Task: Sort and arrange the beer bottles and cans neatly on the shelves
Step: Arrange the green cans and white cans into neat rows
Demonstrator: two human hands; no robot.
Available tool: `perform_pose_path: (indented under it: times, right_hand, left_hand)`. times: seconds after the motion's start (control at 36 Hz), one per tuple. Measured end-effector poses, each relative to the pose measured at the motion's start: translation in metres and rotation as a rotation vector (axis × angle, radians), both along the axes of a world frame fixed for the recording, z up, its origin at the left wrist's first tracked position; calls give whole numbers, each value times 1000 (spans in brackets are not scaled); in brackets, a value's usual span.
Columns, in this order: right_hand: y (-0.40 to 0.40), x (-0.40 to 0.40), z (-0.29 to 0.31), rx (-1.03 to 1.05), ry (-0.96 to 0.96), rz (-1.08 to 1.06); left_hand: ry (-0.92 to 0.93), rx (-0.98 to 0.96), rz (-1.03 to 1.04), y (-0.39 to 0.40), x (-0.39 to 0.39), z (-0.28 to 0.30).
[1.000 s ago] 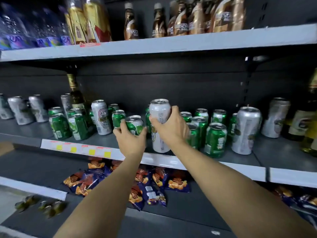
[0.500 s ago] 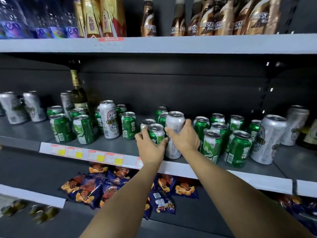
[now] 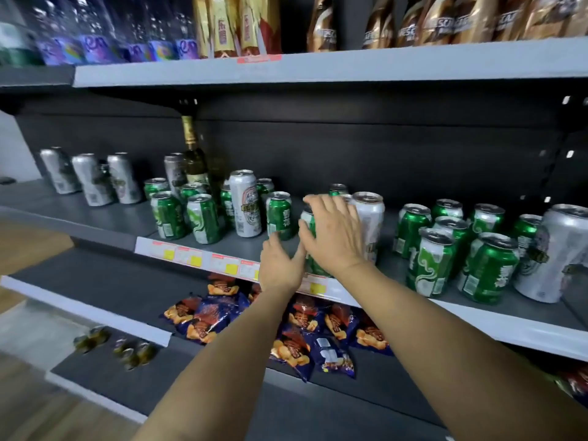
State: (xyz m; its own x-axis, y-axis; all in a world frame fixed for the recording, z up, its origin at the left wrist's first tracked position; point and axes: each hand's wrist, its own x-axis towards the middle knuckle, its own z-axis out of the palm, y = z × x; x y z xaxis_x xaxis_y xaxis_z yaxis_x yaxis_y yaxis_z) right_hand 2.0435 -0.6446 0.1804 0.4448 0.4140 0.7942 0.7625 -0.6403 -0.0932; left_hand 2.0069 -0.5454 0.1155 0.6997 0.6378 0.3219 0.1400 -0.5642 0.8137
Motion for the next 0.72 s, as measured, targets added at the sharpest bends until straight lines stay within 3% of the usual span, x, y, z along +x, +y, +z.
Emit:
perform_pose_path:
  times: [0.14, 0.36, 0.56, 0.72]
  right_hand:
    - [63, -26, -8, -153, 194, 59]
    - [195, -73, -8, -224, 231, 119]
    - [272, -78, 6, -191, 277, -9]
    - [298, -53, 11, -250, 310, -141]
  left_hand:
    - [122, 110, 57, 74, -36, 5]
    - [222, 143, 204, 211, -113, 4]
    - [236, 150, 205, 307, -142, 10]
    - [185, 125, 144, 338, -112, 20]
